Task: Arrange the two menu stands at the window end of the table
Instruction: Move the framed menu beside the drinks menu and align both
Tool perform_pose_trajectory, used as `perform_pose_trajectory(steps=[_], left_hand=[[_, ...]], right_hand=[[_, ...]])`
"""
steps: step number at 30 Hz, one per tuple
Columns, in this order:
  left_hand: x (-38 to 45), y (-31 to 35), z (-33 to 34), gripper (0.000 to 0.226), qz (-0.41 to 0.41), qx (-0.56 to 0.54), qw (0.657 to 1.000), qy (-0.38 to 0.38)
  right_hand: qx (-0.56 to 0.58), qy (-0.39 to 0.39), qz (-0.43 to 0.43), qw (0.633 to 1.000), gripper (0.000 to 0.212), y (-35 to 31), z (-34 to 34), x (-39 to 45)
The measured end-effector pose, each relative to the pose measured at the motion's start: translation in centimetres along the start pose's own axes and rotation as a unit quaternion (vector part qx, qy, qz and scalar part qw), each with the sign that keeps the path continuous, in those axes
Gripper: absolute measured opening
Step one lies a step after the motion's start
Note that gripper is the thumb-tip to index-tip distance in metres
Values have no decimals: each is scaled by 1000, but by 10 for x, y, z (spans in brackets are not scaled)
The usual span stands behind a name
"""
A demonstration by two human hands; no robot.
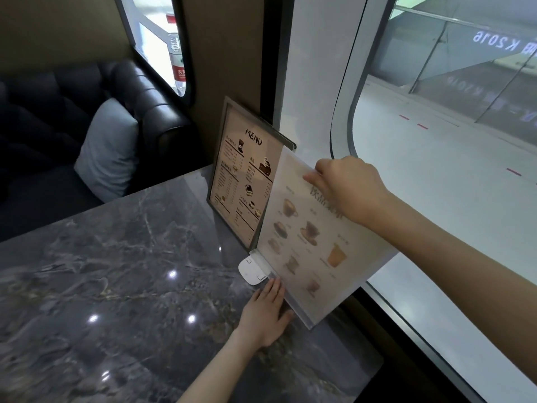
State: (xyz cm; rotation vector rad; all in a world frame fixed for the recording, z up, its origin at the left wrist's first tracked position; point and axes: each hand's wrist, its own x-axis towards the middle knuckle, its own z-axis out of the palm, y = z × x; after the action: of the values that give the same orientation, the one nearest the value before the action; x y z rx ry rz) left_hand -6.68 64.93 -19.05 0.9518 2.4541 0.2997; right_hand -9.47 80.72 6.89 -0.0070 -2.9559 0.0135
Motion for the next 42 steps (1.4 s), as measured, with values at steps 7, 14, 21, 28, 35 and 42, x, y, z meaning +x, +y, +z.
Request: perform_pose_trajectory(steps=[7, 14, 21, 28, 35, 42], left_hand=[[-1, 0, -5, 113, 0, -27, 1000, 3], [-1, -1, -6, 71, -6, -13, 1000, -13], [-1, 0, -7, 67, -7, -21, 1000, -13], [0, 1, -8, 63, -14, -34, 999, -19], [4, 3, -15, 58, -27, -70, 997, -24], [4, 1, -37, 53, -49, -121, 991, -3]], right_hand=[[10, 8, 14, 1000, 47, 8, 5, 11], [9, 21, 37, 999, 45, 20, 7, 14], [20, 12, 32, 999, 45, 27, 9, 18], [34, 7, 33, 999, 44, 30, 10, 19], [27, 0, 38, 999, 42, 31, 9, 19], [52, -3, 25, 998, 35, 21, 3, 16]])
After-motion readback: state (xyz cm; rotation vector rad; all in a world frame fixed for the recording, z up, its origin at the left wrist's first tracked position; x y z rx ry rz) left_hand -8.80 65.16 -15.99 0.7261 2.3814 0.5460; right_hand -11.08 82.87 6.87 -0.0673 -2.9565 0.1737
